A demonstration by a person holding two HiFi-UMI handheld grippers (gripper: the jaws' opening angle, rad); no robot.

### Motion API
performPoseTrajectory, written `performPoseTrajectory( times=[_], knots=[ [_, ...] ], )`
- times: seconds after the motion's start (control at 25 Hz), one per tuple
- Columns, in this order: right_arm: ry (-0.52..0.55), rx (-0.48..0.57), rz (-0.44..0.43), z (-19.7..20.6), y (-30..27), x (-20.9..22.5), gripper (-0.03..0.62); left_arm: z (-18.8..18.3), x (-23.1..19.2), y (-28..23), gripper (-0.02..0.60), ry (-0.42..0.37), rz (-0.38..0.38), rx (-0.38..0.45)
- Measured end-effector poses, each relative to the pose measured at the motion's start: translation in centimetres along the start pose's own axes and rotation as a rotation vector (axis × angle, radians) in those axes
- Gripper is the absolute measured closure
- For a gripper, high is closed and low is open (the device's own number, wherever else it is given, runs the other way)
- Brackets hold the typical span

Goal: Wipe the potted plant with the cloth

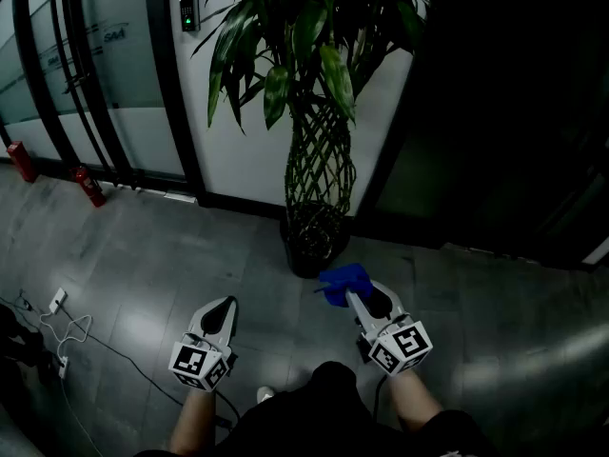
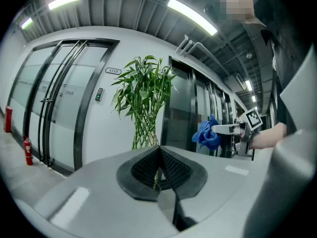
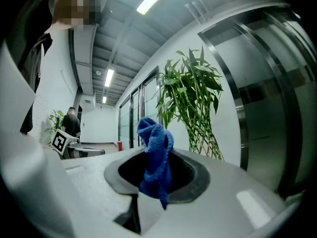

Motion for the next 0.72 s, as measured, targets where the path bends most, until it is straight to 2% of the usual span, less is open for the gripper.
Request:
performPoseTrajectory(
  times=[0.16, 0.36, 0.52, 0.72],
  knots=[
    [-0.035, 0.013, -0.015, 0.7, -0.8, 1.8, 0.49, -0.1, 0.1, -1.6, 0.575, -0.025, -0.007, -0.01],
    [-0.073, 0.046, -0.053, 0.5, -2.6, 8.2, 0.49, -0.3, 1.1, -7.0, 0.575, -0.024, -0.081, -0.031],
    [-0.045, 0.065, -0.147, -1.3, -4.4, 13.9, 0.49, -0.7, 3.2, -13.3, 0.575, -0.107, -0.079, -0.036],
    [0.013, 0.109, -0.236, -4.7, -6.7, 19.6, 0.49, -1.3, 6.6, -20.2, 0.574, -0.063, -0.122, -0.042]
  ],
)
Point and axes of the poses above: the fingertips, and each gripper's own axes: y backward along the fingers, x to its right, z out of its underside, the point moved 5 cm from there along y, backward along the fingers, and after that the axes turned 3 degrees about -z, right-handed, at the moved point
